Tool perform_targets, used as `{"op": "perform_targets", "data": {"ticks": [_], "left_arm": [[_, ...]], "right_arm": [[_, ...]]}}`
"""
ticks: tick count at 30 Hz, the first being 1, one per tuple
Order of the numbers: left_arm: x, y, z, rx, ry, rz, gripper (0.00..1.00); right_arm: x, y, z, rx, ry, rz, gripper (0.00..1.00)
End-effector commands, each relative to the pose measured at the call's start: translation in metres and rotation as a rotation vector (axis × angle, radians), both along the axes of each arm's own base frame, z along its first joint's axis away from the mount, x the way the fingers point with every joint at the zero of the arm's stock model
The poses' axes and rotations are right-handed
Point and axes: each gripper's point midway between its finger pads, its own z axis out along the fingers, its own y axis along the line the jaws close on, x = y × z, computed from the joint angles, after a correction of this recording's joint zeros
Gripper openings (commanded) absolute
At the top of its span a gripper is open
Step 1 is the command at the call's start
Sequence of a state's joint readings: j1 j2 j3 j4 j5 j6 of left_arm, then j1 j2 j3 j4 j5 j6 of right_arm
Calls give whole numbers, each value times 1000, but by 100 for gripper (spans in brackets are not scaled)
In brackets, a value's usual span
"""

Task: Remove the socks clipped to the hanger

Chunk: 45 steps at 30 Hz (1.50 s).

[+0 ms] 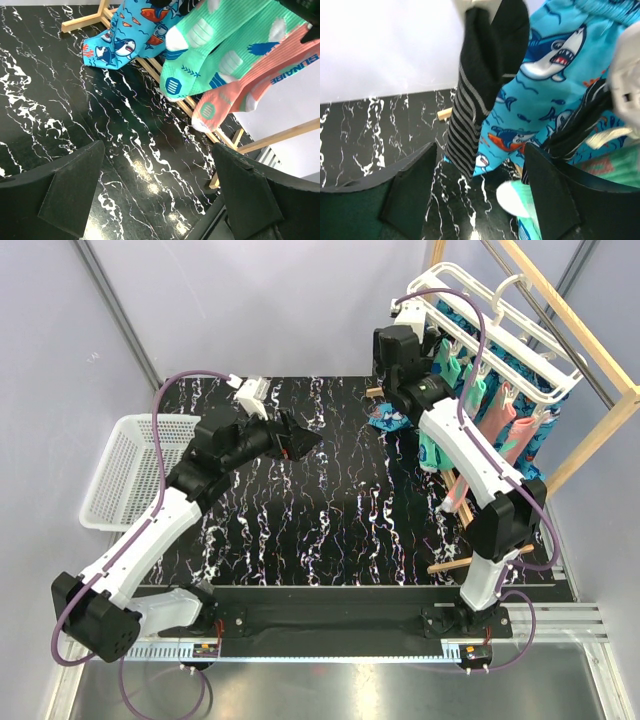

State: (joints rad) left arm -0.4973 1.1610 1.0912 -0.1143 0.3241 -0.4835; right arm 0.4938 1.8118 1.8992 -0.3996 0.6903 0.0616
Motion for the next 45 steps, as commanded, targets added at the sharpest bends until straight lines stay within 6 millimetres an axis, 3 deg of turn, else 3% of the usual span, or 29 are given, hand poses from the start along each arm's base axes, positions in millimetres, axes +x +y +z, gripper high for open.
{"op": "perform_targets", "data": {"ticks": [1, 5, 11, 13, 15, 22, 27, 31, 32, 36, 37, 38, 40, 41, 43, 45], "left_arm": [[-2, -2, 32, -48, -81, -25, 95], [-1, -4, 28, -52, -69, -29, 95], [3, -10, 29, -79, -53, -38, 92], [6, -12, 30, -87, -52, -39, 91], [10, -15, 29, -94, -43, -39, 90], [14, -21, 26, -98, -21, -55, 89], [20, -23, 33, -92, -45, -55, 89], [27, -41, 62, -93, -136, -161, 91], [28, -44, 63, -88, -148, -181, 91], [48, -56, 72, -90, -205, -195, 92], [56, -62, 65, -85, -195, -207, 92], [55, -68, 80, -112, -224, -243, 92], [67, -80, 72, -128, -202, -271, 92], [67, -86, 82, -162, -217, -292, 92], [77, -97, 72, -185, -195, -318, 92], [75, -108, 83, -241, -205, -365, 93]], "right_arm": [[11, -4, 27, 28, -79, -6, 77], [17, 4, 24, 48, -72, 49, 68], [9, 13, 28, 76, -78, 123, 41], [6, 13, 32, 88, -87, 131, 26], [1, 10, 36, 92, -103, 125, 0], [-15, 10, 36, 105, -74, 174, 0], [-43, 13, 50, 163, -70, 245, 0], [-62, 11, 48, 204, -42, 265, 0], [-69, 9, 56, 216, -61, 272, 0], [-85, 13, 56, 233, -47, 328, 0], [-88, 15, 56, 238, -42, 345, 0], [-92, 15, 57, 241, -36, 353, 0], [-97, 18, 59, 263, -33, 373, 0], [-101, 18, 63, 271, -42, 381, 0], [-103, 18, 64, 287, -43, 387, 0], [-106, 17, 64, 292, -39, 385, 0]]}}
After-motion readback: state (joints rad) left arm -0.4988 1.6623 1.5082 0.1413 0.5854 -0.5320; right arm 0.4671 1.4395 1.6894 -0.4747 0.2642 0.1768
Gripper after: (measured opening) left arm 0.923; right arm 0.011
